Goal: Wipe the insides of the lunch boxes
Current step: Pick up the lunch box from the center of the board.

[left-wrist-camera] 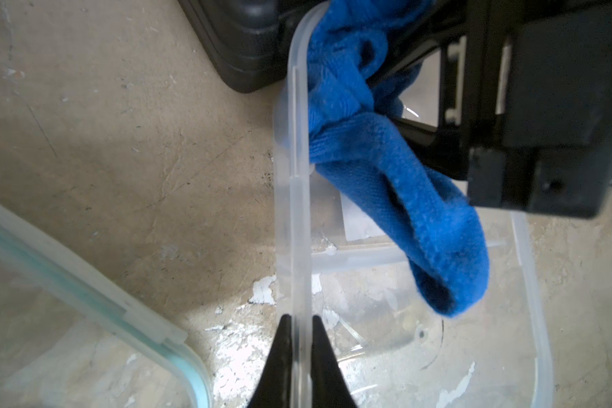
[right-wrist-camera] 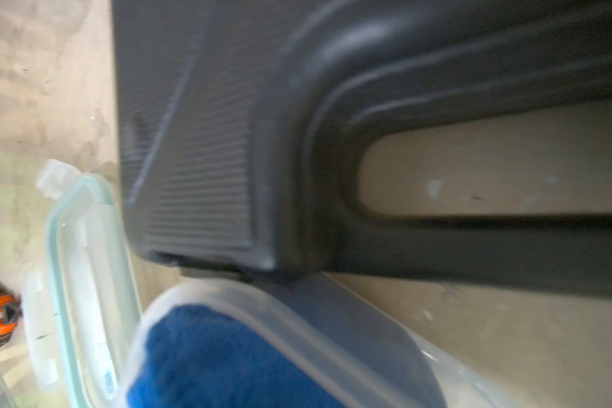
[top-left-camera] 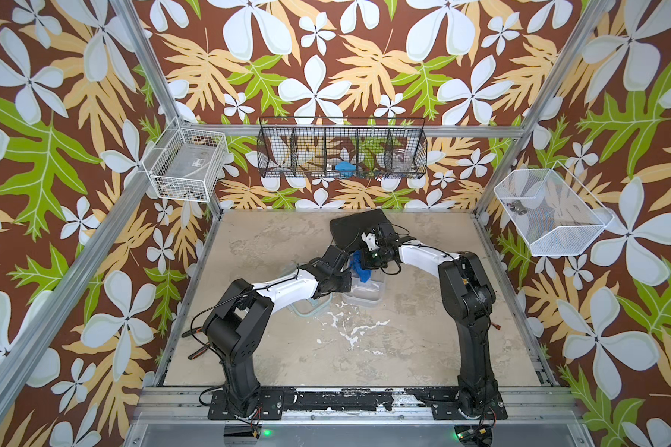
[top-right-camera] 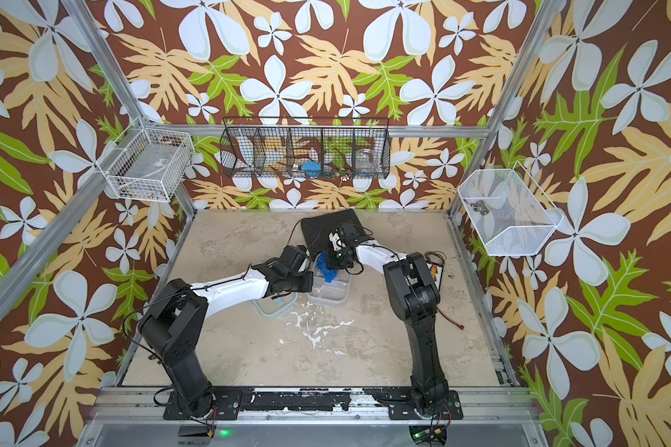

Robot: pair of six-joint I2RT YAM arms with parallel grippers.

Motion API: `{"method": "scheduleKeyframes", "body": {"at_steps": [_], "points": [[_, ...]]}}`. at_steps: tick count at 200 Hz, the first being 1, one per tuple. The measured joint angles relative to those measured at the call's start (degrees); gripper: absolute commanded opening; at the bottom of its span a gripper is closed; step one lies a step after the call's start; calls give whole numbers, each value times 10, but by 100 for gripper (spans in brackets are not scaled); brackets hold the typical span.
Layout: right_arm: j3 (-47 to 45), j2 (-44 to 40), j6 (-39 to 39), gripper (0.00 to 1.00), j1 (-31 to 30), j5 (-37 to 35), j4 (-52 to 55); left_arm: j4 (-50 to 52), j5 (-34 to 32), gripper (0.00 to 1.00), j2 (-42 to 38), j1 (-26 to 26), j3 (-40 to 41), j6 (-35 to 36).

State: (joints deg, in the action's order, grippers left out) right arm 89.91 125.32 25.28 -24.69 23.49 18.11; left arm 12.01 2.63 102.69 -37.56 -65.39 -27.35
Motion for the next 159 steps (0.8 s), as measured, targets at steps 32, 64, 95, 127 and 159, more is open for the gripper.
{"method": "scheduleKeyframes", "body": {"at_steps": [32, 64, 95, 127, 159], "points": [[-4, 9, 2, 0, -12, 24, -24, 23, -1, 0, 7, 0, -9, -10], [-45, -16, -25, 0, -28, 26, -46, 45, 4, 0, 22, 0, -24, -14], [-73, -40, -108, 0, -40, 20, -13, 78, 10, 0, 49, -1, -59, -14], [-115, -80, -188, 0, -43, -29, 2, 76, 45, 0, 60, 1, -69, -6], [-146, -118, -220, 0, -43, -73, 26, 72, 80, 0, 64, 5, -70, 4]]}}
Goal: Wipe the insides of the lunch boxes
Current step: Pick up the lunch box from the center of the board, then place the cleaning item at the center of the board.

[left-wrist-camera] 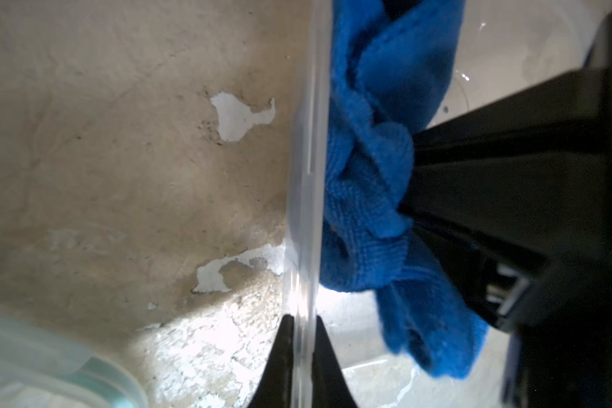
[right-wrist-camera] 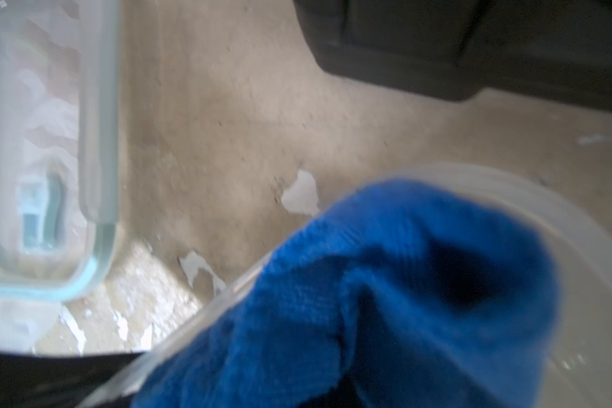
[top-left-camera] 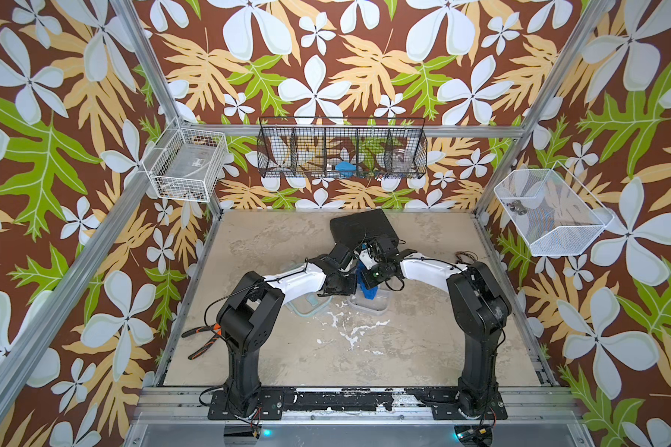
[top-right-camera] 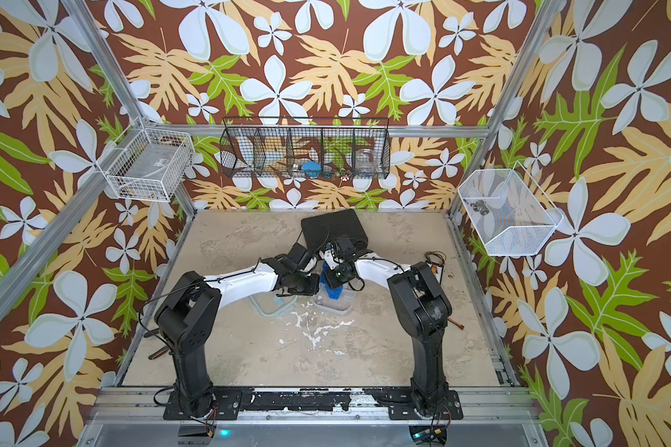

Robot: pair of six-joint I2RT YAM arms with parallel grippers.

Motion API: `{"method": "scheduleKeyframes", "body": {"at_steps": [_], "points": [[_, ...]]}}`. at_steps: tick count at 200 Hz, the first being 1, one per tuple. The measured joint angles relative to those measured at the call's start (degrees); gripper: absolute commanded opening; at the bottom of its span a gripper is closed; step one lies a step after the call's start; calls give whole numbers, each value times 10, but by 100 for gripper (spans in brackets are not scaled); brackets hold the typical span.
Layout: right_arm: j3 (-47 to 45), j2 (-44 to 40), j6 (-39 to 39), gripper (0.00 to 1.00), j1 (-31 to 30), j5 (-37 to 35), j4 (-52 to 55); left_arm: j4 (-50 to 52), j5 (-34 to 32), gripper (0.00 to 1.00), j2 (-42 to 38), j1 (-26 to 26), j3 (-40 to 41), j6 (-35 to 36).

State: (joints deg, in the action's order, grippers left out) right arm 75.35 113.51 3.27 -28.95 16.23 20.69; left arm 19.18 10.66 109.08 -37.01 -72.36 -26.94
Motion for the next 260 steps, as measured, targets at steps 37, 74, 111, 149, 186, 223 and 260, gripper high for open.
{"method": "scheduleKeyframes", "body": {"at_steps": [37, 74, 111, 149, 186, 223, 260], "points": [[-6, -35, -7, 0, 24, -25, 64, -8, -1, 0, 0, 1, 2, 12], [-2, -111, 6, 0, 66, 30, 89, -20, -24, 0, -6, 2, 13, 12], [-7, -208, 45, 0, 115, 90, 40, -23, -42, 0, -11, 3, 21, 11], [-29, -270, 73, 0, 207, 87, -5, -23, -45, 0, -12, 4, 23, 11], [-68, -303, 86, 0, 267, 44, -26, -23, -46, 0, -12, 4, 23, 11], [-132, -311, 103, 0, 278, 18, -50, -23, -46, 0, -12, 4, 23, 11], [-182, -269, 114, 1, 279, -2, -40, -23, -46, 0, -10, 4, 19, 11]]}}
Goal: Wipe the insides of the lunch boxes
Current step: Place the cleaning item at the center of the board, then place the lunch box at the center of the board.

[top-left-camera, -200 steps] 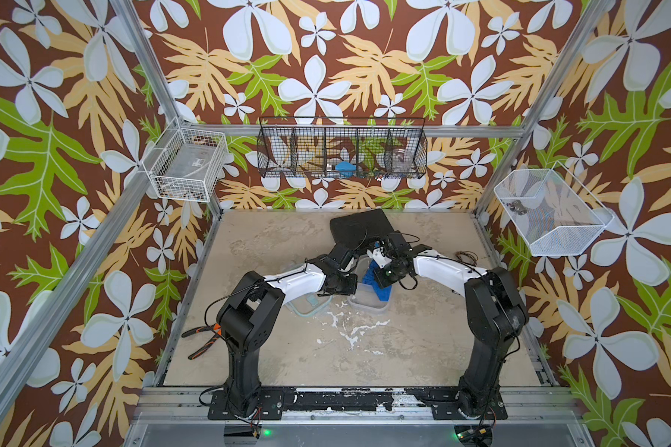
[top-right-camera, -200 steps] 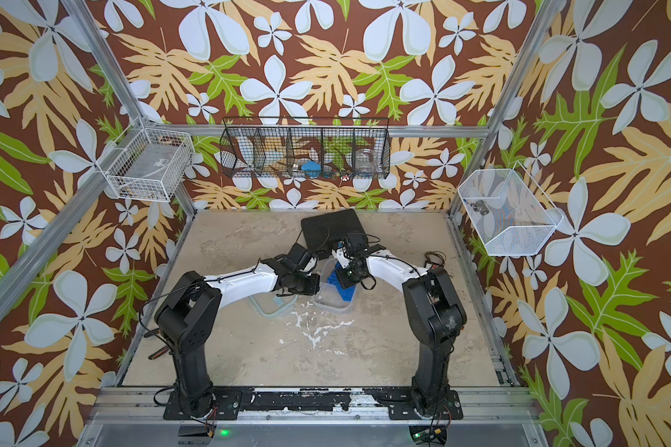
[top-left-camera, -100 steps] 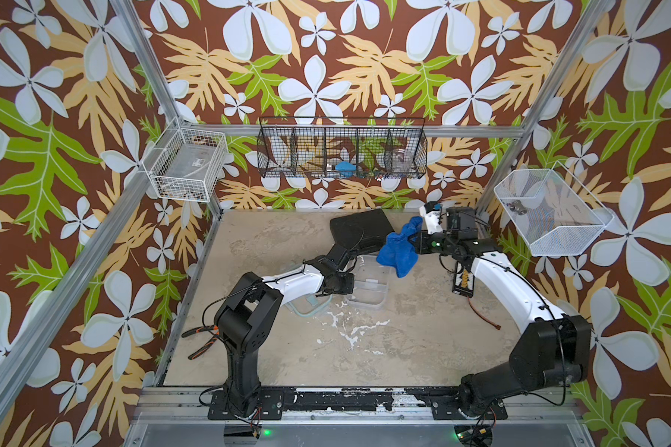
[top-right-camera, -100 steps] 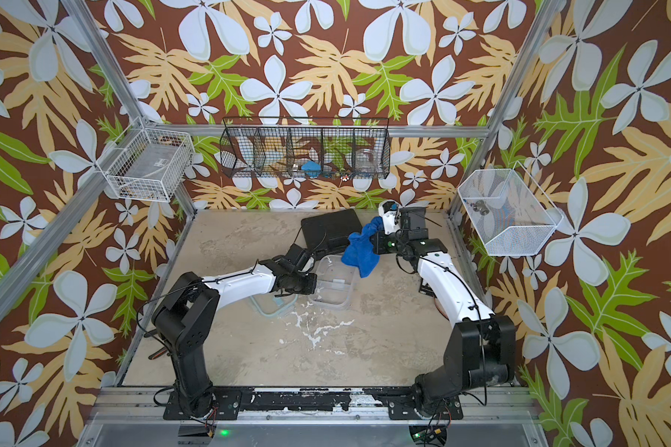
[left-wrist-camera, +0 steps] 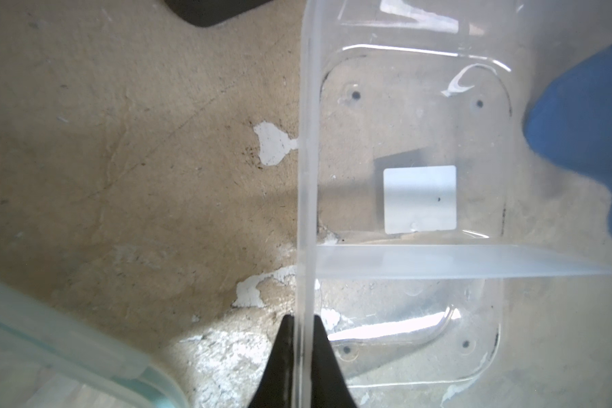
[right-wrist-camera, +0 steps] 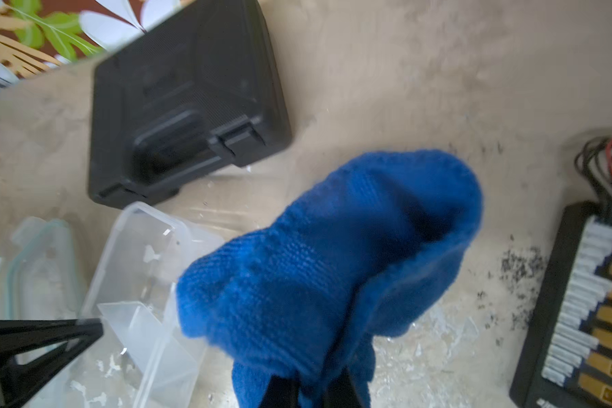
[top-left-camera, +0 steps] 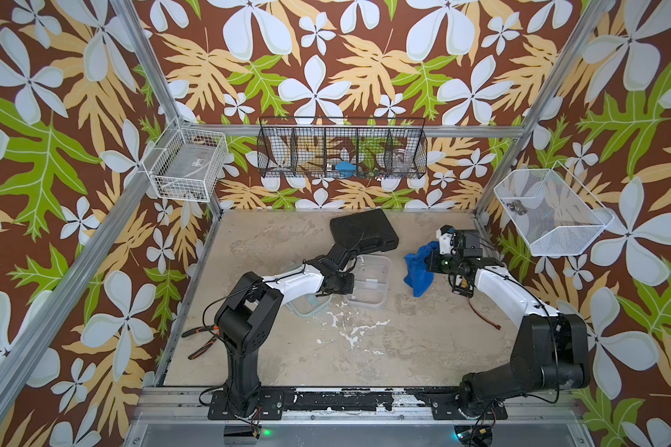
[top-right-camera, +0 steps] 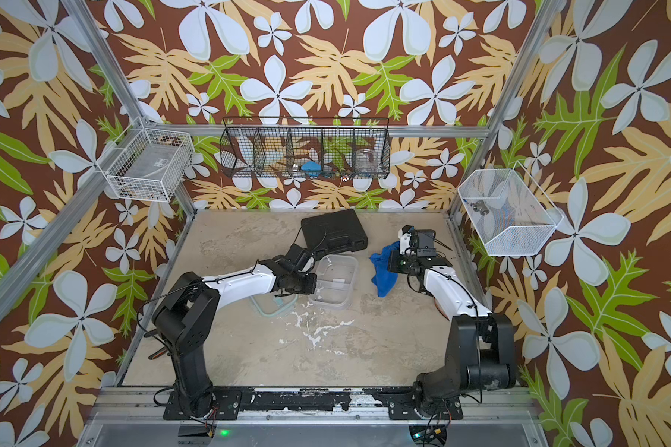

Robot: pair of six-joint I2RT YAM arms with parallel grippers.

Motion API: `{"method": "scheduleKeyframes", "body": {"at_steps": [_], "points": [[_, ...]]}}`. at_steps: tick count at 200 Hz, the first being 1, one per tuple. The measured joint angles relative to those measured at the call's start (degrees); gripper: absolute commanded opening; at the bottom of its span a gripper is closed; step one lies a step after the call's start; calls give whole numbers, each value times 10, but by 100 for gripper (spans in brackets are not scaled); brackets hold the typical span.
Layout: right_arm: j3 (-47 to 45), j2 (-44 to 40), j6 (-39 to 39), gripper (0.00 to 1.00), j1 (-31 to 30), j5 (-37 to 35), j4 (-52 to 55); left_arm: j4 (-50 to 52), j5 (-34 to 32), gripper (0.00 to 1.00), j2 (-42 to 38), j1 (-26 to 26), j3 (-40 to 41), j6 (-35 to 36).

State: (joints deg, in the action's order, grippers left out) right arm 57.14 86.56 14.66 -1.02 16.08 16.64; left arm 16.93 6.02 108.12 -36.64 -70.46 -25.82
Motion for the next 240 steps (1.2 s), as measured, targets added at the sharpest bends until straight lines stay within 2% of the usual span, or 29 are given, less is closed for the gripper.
{"method": "scheduleKeyframes", "body": {"at_steps": [21, 50, 56, 79, 106, 141, 185, 240], "points": [[-14, 14, 4, 17, 0, -12, 10, 4, -2, 0, 0, 0, -4, 0], [-21, 27, 13, 65, 0, -10, 7, 6, -10, 3, 0, 0, -4, 0], [-22, 30, 13, 73, 0, -8, 9, 7, -10, 4, 0, 0, -5, 0], [-22, 22, -1, 89, 0, 0, 12, 9, -11, 15, -1, 0, -5, 0], [-4, -7, -24, 100, 0, -16, 29, 10, -15, 38, -11, 0, -5, 0], [-19, -73, -39, 100, 0, -62, 14, 5, -27, 61, -32, 0, -2, -2], [-62, -129, -44, 100, 0, -65, -44, -6, -45, 72, -63, 0, 16, 0], [-52, -120, -42, 98, 1, 82, -106, -30, -52, 75, -82, 0, 26, 2]]}}
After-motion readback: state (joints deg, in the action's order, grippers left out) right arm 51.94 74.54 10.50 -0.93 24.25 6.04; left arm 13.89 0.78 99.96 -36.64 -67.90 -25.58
